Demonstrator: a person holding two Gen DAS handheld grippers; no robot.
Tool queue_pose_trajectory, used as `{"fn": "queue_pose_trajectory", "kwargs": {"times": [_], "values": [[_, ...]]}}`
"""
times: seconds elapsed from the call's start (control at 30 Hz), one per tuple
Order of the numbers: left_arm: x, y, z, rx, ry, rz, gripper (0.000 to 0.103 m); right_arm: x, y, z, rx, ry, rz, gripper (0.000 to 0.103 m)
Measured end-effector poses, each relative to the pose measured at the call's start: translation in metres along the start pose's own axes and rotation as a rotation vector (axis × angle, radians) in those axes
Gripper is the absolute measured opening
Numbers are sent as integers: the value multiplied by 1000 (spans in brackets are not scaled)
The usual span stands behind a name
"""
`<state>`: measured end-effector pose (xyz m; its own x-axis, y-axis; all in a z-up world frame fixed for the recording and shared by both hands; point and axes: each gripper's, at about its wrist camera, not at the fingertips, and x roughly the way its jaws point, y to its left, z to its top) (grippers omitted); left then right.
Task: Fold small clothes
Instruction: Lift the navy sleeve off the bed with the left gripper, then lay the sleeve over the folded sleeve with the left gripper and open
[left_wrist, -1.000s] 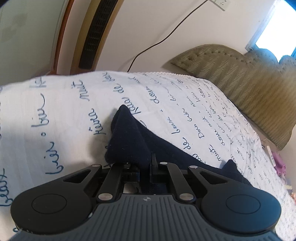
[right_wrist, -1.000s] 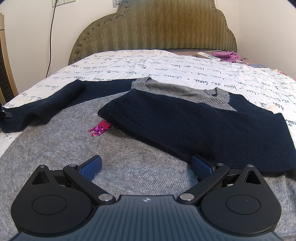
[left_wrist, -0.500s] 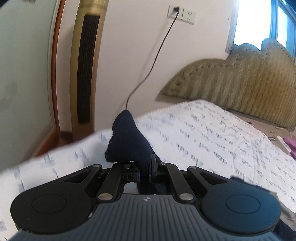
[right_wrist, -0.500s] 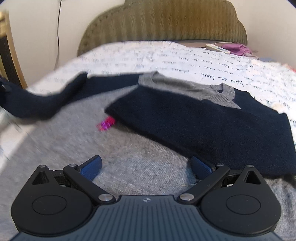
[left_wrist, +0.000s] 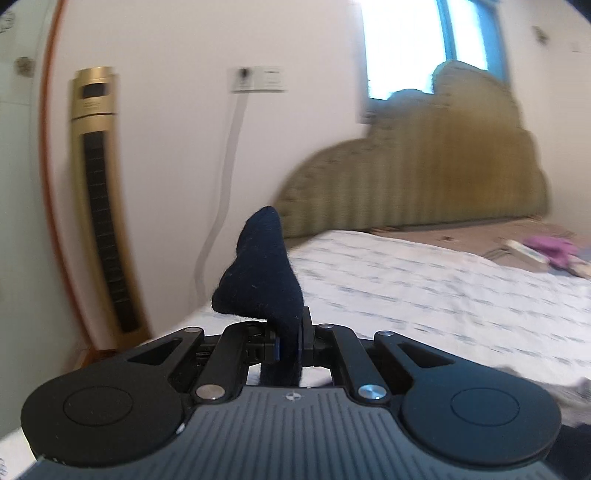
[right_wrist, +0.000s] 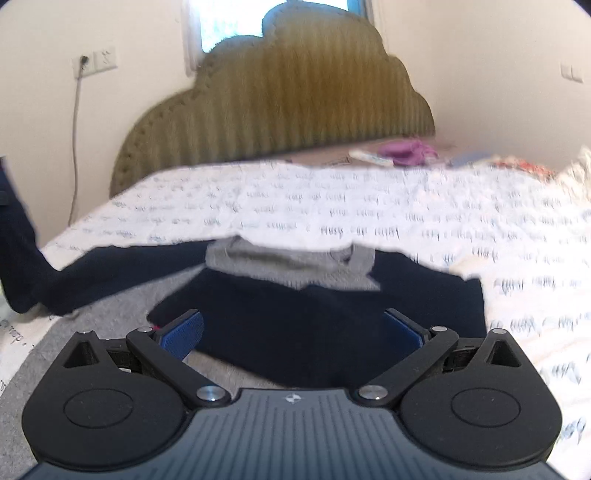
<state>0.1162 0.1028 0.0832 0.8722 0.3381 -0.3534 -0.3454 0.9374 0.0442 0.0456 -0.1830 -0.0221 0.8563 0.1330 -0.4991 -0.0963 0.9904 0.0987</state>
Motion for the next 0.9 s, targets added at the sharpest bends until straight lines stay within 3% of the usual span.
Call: {"fn": "queue_pose_trajectory", "kwargs": {"times": [0.07, 0.27, 0.6, 0.9], "values": [[-4, -16, -5, 9, 16, -52, 8, 6, -2, 4, -35, 66, 49, 103], [-12, -54, -21, 64, 34, -163, 8, 6, -10, 3, -26, 53, -14, 103], [-23, -111, -41, 162, 40, -271, 8, 8, -43, -7, 83, 110, -62, 103], [-31, -146, -55, 227, 66, -349, 8, 6, -57, -13, 100, 126, -102, 103]]}}
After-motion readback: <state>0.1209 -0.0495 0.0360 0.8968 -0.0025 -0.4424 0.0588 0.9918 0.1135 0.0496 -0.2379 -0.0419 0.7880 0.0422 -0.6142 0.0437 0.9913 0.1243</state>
